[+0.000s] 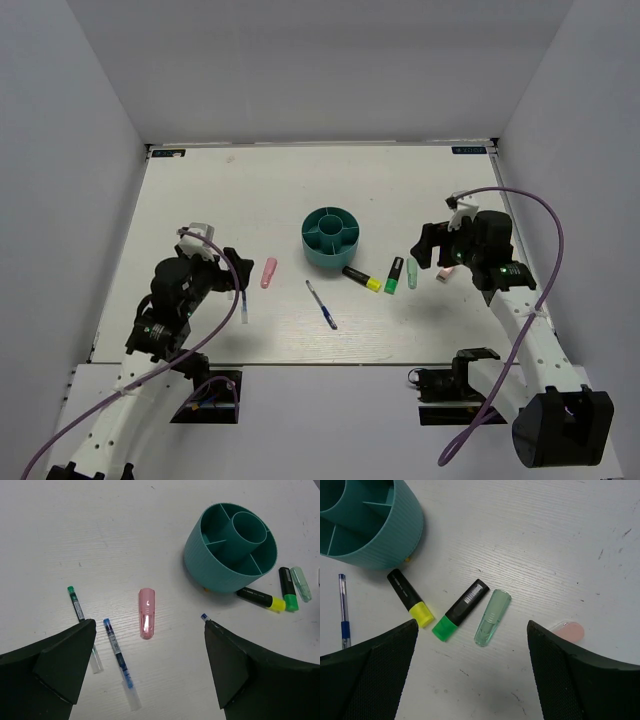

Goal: Sort the stationery into containers
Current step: Pick up the pen from the center of the board.

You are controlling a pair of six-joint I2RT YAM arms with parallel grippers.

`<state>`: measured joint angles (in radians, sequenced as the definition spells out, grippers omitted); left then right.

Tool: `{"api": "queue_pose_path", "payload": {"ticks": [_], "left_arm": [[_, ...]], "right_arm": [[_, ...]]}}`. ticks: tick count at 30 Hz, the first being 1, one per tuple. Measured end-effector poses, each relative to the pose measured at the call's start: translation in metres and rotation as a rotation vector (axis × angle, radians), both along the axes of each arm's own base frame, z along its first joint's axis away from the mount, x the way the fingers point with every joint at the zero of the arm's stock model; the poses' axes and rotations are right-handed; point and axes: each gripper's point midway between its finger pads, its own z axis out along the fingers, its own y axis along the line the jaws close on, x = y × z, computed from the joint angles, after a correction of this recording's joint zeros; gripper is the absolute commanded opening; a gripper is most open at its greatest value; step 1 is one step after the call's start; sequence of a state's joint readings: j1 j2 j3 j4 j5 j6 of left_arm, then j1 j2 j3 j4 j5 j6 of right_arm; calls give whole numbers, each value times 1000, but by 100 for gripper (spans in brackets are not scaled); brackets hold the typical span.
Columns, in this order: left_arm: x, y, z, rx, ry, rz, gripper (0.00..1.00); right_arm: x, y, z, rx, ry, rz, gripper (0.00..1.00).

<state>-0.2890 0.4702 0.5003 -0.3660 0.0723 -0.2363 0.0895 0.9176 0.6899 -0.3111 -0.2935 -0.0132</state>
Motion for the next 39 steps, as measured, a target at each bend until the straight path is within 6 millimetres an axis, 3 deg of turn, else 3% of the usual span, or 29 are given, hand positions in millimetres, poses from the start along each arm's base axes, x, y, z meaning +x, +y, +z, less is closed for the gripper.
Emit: {"api": "queue_pose_path", "payload": {"ticks": [4, 7, 10, 11, 13, 14, 15, 16, 17, 18, 19, 20, 21, 22, 23, 24, 25, 26, 29, 34, 39], "left_arm": [[0, -1, -3, 4, 11, -2, 92], [2, 1, -14, 16, 56, 21, 75], [3, 10, -33, 55, 145, 75, 44], [3, 14, -39, 66, 179, 103, 23], [5, 23, -46, 94, 242, 164, 7], [7, 28, -49, 112, 269, 195, 5], [8, 31, -51, 124, 290, 220, 5], [8, 35, -53, 139, 313, 245, 13], [9, 40, -54, 149, 334, 275, 27], [10, 44, -56, 159, 358, 304, 49], [10, 47, -59, 163, 391, 328, 60], [11, 50, -62, 162, 420, 351, 70], [14, 53, -65, 160, 449, 374, 74], [17, 56, -70, 154, 481, 397, 75], [19, 57, -76, 156, 516, 411, 72], [23, 60, -80, 160, 550, 426, 56], [27, 61, -86, 161, 586, 437, 50], [31, 62, -91, 177, 628, 438, 46], [50, 62, -108, 210, 715, 425, 38], [73, 57, -135, 254, 805, 390, 42], [95, 54, -149, 277, 842, 377, 46]], "right_arm": [[-2, 2, -1, -27, -15, 53, 90], [-7, 0, -6, -83, 1, 108, 90], [-10, -6, -9, -159, 57, 149, 90], [-9, -8, -8, -184, 61, 162, 90], [-8, -12, -5, -227, 50, 178, 90], [-11, -12, -4, -239, 42, 198, 90], [-14, -11, -4, -246, 35, 222, 90], [-17, -10, -4, -250, 25, 243, 18], [-22, -7, -6, -251, 12, 274, 0], [-25, -4, -7, -234, 11, 290, 0], [-28, 0, -8, -214, 16, 300, 0], [-29, 3, -9, -203, 17, 310, 19], [-30, 6, -10, -183, 32, 310, 55], [-30, 9, -11, -167, 43, 314, 75], [-30, 11, -13, -154, 56, 316, 72], [-30, 13, -16, -150, 69, 323, 59], [-30, 15, -17, -146, 82, 334, 12], [-29, 18, -18, -139, 91, 341, 0], [-31, 24, -19, -114, 112, 346, 0], [-32, 26, -18, -105, 112, 342, 6], [-32, 26, -18, -104, 116, 338, 7]]}}
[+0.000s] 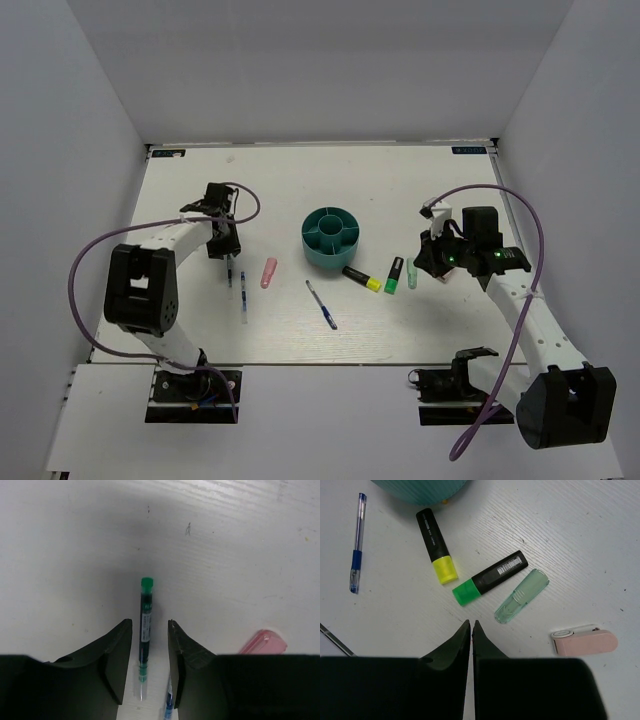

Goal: Sort the stationery into containers
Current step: Pick up the pen from the center of the board.

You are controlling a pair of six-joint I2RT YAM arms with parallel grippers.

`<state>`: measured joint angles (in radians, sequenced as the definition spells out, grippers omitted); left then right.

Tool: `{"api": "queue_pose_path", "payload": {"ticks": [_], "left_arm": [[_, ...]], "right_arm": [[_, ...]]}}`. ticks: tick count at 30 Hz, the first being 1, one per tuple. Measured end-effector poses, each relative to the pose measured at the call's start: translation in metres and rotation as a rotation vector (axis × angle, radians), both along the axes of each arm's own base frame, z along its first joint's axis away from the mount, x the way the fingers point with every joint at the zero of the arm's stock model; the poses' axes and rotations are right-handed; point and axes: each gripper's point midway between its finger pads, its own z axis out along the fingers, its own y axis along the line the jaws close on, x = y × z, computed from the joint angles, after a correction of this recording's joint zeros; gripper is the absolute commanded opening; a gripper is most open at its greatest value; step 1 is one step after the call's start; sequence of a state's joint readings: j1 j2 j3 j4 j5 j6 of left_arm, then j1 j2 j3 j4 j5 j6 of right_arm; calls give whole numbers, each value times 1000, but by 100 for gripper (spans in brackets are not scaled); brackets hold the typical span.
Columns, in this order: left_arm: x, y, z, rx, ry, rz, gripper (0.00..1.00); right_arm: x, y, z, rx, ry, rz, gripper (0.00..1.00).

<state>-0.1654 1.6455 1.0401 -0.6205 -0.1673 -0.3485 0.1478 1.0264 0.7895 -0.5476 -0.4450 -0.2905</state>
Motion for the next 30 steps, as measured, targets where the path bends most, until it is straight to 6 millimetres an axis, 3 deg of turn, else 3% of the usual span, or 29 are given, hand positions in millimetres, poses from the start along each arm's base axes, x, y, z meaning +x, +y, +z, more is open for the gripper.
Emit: {"api": "queue_pose_path", "payload": {"ticks": [11, 17, 23, 26, 28, 29, 30], "left_arm": [[6, 0, -26, 13, 58, -4, 46], [11, 0, -27, 3, 40, 0, 31], [14, -2, -28, -22, 25, 10, 5], [14, -1, -27, -25, 24, 14, 0], [13, -1, -27, -27, 24, 15, 0], [13, -1, -26, -28, 23, 15, 0], [12, -1, -25, -27, 27, 16, 0]], "right_arm": [[1, -3, -2, -20, -1, -17, 7], [2, -4, -2, -23, 0, -24, 7], [2, -5, -1, -21, 0, -36, 7], [2, -5, 1, -19, -8, -39, 7], [2, -5, 2, -18, -12, -39, 15], [1, -5, 3, -16, -12, -41, 37], [1, -5, 3, -12, -10, -44, 44]]}}
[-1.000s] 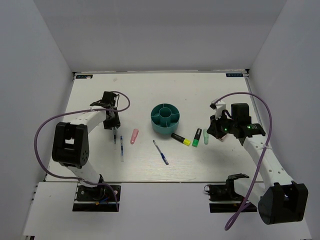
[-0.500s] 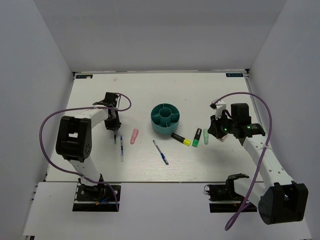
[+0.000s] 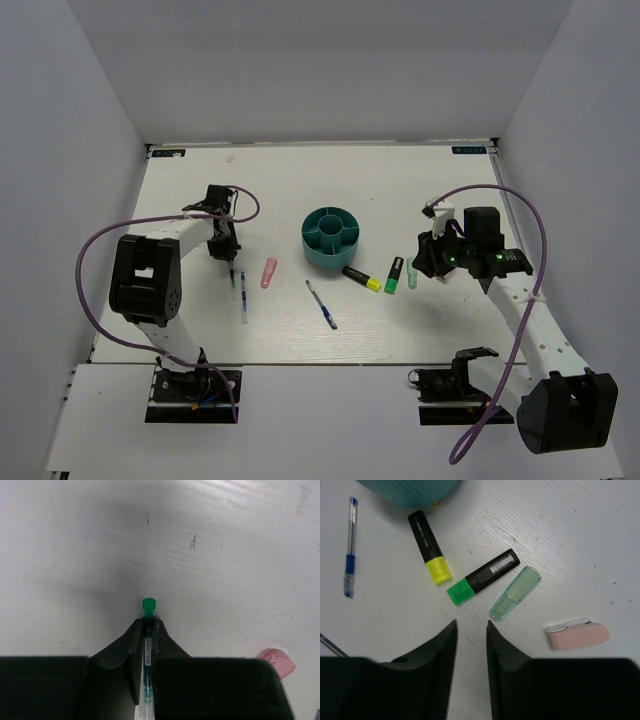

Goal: Sort the stationery into containers
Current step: Pick up the pen from the center of the board, then place the pen in the storage box.

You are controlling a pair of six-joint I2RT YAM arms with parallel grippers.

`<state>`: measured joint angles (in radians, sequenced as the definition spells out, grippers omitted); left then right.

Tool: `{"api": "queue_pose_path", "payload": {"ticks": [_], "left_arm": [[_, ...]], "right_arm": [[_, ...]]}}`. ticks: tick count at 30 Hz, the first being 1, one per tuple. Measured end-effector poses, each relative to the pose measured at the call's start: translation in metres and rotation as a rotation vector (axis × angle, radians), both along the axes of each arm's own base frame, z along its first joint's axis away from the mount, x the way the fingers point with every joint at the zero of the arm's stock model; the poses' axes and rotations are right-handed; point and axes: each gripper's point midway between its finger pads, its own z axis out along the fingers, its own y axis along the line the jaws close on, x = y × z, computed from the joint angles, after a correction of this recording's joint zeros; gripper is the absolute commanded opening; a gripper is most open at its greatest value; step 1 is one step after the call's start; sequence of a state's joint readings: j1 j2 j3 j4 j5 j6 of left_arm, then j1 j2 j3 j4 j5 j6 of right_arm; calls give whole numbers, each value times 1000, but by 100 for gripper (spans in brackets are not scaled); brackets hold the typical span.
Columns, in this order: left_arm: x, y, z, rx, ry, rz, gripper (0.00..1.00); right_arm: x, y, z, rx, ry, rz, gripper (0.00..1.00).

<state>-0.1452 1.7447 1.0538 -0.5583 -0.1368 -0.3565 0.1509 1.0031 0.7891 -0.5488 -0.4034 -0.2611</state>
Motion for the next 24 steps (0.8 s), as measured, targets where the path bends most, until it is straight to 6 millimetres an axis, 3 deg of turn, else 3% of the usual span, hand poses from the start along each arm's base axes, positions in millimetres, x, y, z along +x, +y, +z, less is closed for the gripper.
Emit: {"api": "queue_pose_path", "payload": {"ticks": [2, 4, 5, 9, 12, 14, 16, 19, 24], "left_arm": [[-4, 0, 6, -4, 4, -2, 0], [-6, -2, 22, -12, -20, -7, 0], [-5, -3, 34, -15, -44, -10, 0], [17, -26, 108, -52, -250, -51, 0], [25, -60, 165, -108, -434, -115, 0], [24, -88, 192, -159, -546, -162, 0], [22, -111, 204, -194, -632, -199, 0], [25, -139, 206, -193, -720, -236, 0], [52, -177, 210, -156, -841, -287, 0]], "right_arm": [[0, 0, 1, -2, -5, 1, 48], [0, 0, 1, -1, -7, 7, 41], [0, 0, 1, 0, -7, 8, 33], [-1, 2, 1, 8, -4, 13, 16], [-1, 3, 1, 13, -1, 15, 6], [-1, 4, 1, 17, 1, 16, 1], [-2, 4, 1, 22, 4, 14, 0], [-1, 4, 0, 26, 5, 11, 0], [-2, 4, -4, 27, 9, 7, 0]]}}
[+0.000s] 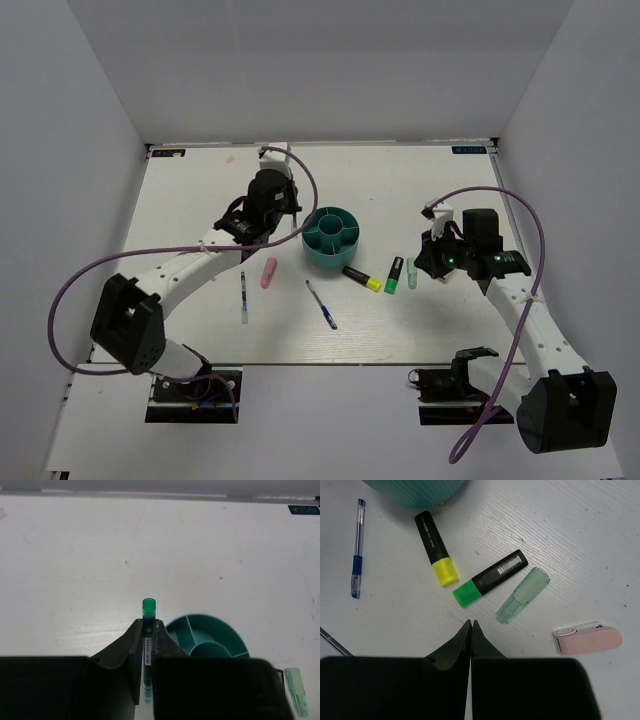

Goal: Sort the stationery into containers
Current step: Place the pen in the storage box.

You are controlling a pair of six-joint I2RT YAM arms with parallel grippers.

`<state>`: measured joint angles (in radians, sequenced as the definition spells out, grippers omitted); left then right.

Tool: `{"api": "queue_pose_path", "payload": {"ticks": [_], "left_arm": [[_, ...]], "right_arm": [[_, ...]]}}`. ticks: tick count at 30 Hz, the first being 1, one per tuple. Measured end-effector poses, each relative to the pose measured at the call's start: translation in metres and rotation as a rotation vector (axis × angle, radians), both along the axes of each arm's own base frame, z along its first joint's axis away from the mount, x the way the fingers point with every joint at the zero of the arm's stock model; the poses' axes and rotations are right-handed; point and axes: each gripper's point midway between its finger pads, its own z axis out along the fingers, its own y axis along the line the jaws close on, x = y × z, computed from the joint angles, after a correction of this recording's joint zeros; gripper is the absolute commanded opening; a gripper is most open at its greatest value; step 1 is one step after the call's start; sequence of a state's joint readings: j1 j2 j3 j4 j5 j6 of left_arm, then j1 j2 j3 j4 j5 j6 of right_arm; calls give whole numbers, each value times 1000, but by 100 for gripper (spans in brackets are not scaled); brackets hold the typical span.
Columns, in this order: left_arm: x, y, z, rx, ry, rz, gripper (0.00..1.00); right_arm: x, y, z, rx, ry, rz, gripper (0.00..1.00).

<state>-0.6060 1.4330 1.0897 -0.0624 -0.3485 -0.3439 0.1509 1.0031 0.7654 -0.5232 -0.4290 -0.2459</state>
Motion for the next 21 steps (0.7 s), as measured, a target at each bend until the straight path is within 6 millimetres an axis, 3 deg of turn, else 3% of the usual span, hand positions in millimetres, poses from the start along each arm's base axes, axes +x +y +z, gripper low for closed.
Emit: {"api": "queue_pose_path", "payload": {"ticks": [4, 10, 21], "left_arm": [[22, -17, 8, 19, -85, 0, 0], [39, -28, 19, 11, -170, 8, 0], [54, -49, -16, 35, -149, -4, 0]], "right_arm": [[-1, 0, -3, -1, 5, 0, 0], [-1, 0, -3, 0, 3, 1, 0], [0, 0, -5, -2, 8, 1, 0]]}}
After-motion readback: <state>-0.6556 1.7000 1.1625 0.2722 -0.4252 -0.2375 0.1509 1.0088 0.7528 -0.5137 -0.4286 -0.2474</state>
